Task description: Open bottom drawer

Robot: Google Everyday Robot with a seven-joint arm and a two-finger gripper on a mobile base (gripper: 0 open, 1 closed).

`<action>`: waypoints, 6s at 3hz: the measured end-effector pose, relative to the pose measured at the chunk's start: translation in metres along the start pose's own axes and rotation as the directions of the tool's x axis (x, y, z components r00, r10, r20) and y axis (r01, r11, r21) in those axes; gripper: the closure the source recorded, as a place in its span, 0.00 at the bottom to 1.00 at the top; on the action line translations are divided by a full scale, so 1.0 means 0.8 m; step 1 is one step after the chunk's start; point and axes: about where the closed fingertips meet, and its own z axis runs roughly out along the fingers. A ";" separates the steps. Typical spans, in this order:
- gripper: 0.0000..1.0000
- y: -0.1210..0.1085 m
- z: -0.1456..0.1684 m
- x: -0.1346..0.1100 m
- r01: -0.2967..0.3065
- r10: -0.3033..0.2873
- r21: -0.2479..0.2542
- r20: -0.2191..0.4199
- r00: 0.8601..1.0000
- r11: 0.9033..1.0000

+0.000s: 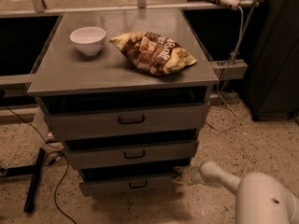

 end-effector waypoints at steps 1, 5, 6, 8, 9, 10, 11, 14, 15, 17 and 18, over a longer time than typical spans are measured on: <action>0.81 0.000 0.000 0.000 0.000 0.000 0.000 0.000 1.000 1.000; 1.00 0.001 0.000 0.001 -0.019 0.019 -0.038 0.016 1.000 0.999; 1.00 0.019 -0.012 -0.001 -0.031 0.033 -0.060 0.034 0.999 0.998; 1.00 0.034 -0.023 -0.003 -0.039 0.041 -0.058 0.036 0.999 0.998; 0.82 0.034 -0.022 -0.003 -0.039 0.041 -0.058 0.036 0.999 0.998; 0.58 0.034 -0.022 -0.003 -0.039 0.041 -0.059 0.036 0.999 0.998; 0.35 0.043 -0.024 0.002 -0.056 0.060 -0.070 0.059 0.996 0.996; 0.84 0.083 -0.034 0.003 -0.103 0.113 -0.090 0.115 0.987 0.991; 1.00 0.080 -0.041 -0.002 -0.103 0.113 -0.090 0.115 0.987 0.991; 1.00 0.078 -0.045 -0.005 -0.103 0.113 -0.090 0.115 0.987 0.991; 0.81 0.078 -0.045 -0.005 -0.103 0.113 -0.090 0.116 0.987 0.991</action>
Offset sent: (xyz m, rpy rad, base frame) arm 0.0165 0.0061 -0.0070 0.0162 0.0367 0.0254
